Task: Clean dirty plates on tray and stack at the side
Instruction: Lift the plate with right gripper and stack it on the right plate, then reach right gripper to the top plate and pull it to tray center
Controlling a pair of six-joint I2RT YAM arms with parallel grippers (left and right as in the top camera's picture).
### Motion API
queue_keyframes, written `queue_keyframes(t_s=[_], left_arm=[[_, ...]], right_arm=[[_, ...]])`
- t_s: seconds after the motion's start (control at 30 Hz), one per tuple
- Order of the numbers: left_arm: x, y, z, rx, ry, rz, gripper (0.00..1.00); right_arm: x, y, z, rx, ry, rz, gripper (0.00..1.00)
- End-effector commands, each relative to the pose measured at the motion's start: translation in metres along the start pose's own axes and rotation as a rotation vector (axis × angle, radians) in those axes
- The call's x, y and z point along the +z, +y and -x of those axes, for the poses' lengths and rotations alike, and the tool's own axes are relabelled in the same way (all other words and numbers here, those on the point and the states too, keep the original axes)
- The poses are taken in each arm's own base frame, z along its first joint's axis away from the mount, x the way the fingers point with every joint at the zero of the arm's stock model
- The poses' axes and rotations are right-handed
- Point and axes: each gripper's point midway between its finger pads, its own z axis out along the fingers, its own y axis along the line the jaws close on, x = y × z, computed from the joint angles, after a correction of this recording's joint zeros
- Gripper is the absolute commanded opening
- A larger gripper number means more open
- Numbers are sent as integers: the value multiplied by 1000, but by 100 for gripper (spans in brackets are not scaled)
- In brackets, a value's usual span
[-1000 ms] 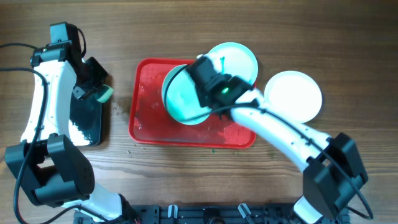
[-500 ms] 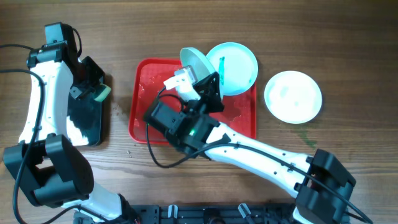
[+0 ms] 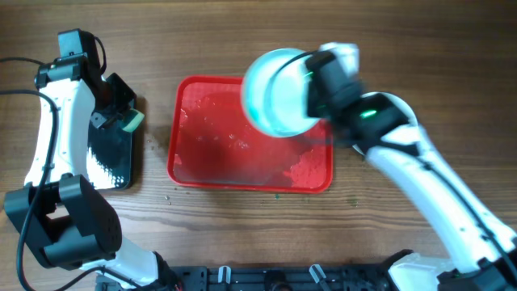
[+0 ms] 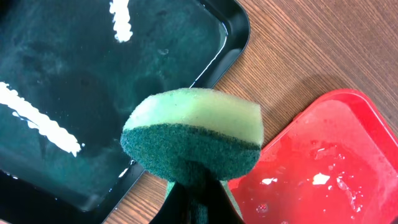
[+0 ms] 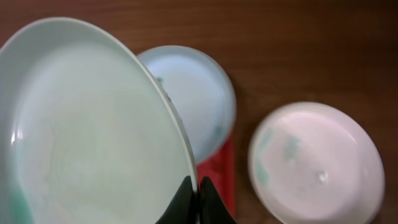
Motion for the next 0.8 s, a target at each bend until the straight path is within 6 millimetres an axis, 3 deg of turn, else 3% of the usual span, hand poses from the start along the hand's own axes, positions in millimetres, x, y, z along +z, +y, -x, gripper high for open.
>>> queue_keyframes(t_s=[0.0, 0.1, 0.17, 0.27, 0.37, 0.57, 0.6, 0.63, 0.67, 0.73, 0.77], left_arm=[[-4, -2, 2, 18, -10, -15, 4], [-4, -2, 3, 18, -12, -15, 4], [-4, -3, 3, 18, -15, -18, 4], [-4, -10, 2, 35, -19, -25, 4], [-4, -27, -6, 81, -21, -41, 4], [-6, -61, -15, 161, -53, -87, 4], [-6, -65, -16, 169, -58, -93, 4], [-6, -67, -17, 174, -60, -96, 4], [-7, -68, -17, 177, -62, -99, 4], [-7, -70, -16, 179, -68, -104, 4], [-7, -70, -16, 179, -69, -104, 4]], right_arm=[[11, -89, -2, 246, 124, -68, 4], [31, -161, -21, 407, 196, -182, 4], [50, -187, -43, 450, 264, -211, 4], [79, -208, -82, 483, 371, -256, 4], [101, -219, -103, 479, 415, -298, 4], [113, -232, -119, 448, 453, -369, 5], [113, -232, -118, 439, 455, -366, 16], [113, -230, -119, 441, 458, -359, 41], [113, -225, -118, 447, 467, -332, 59], [112, -203, -101, 382, 469, -185, 61], [106, -194, -83, 347, 433, -148, 62]])
